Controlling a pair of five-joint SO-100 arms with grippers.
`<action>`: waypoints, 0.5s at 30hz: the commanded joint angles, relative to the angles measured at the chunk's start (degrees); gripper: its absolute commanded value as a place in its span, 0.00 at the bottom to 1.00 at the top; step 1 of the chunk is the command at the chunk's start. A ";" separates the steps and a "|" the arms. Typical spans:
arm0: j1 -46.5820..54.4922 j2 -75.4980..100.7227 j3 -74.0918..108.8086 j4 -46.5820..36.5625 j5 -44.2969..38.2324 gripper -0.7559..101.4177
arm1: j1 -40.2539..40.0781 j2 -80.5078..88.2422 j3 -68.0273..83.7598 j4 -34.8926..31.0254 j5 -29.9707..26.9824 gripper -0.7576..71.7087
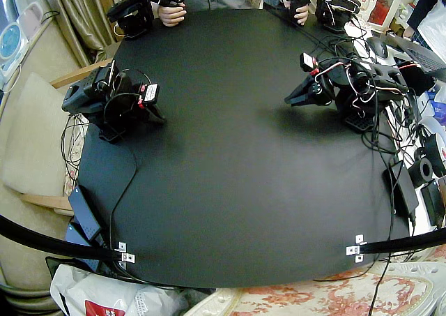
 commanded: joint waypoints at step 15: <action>-0.35 1.05 0.53 0.18 0.79 0.01 | -1.05 0.53 -1.41 0.00 0.35 0.01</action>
